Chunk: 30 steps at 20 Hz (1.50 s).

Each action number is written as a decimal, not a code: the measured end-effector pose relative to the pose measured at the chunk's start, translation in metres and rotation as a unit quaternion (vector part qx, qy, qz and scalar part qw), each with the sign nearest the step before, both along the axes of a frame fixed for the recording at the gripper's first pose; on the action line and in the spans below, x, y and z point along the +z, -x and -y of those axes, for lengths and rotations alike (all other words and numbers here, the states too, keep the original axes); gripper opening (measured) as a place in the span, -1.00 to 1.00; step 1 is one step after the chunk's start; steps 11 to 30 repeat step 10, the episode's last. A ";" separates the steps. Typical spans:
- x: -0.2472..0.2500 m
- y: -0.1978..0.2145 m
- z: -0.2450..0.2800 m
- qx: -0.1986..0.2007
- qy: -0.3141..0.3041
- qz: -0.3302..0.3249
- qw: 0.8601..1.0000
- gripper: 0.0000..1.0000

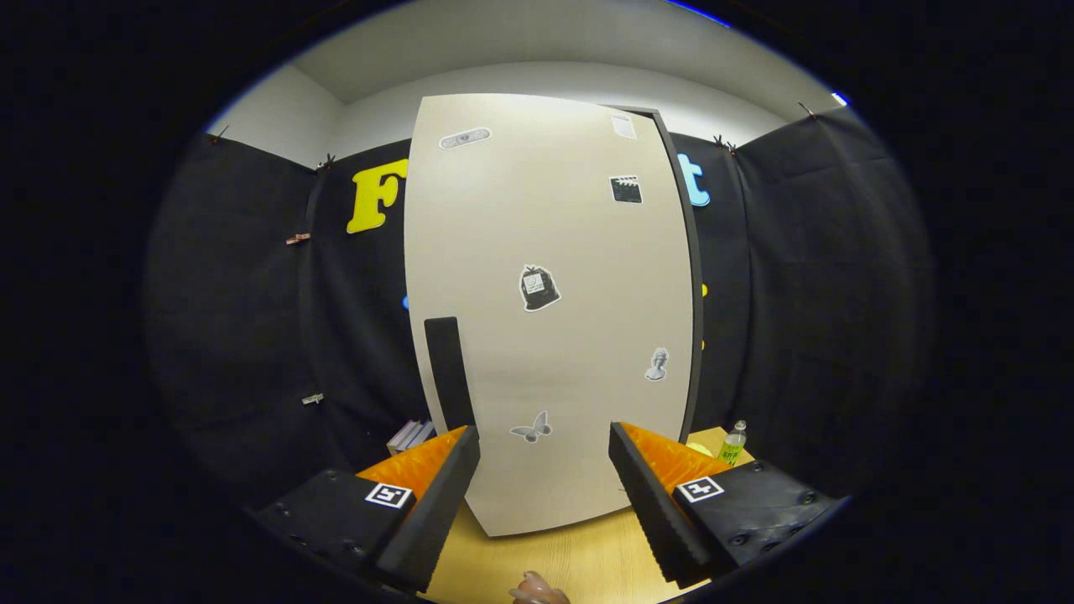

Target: Open the shoe cabinet door, grab the shoes and put them into the shoe cabinet, then close the shoe cabinet door.

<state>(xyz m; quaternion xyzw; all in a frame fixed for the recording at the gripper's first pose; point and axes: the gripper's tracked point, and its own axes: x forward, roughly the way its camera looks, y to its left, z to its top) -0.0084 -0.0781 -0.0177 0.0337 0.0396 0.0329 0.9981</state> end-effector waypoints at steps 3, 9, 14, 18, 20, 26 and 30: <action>-0.001 -0.002 0.002 -0.001 0.007 -0.002 1.000 0.97; -0.002 -0.004 0.005 -0.003 0.011 -0.006 1.000 0.97; -0.001 -0.004 0.005 -0.003 0.011 -0.006 1.000 0.97; -0.001 -0.004 0.005 -0.003 0.011 -0.006 1.000 0.97; -0.001 -0.004 0.005 -0.003 0.011 -0.006 1.000 0.97; -0.001 -0.004 0.005 -0.003 0.011 -0.006 1.000 0.97; -0.001 -0.004 0.005 -0.003 0.011 -0.006 1.000 0.97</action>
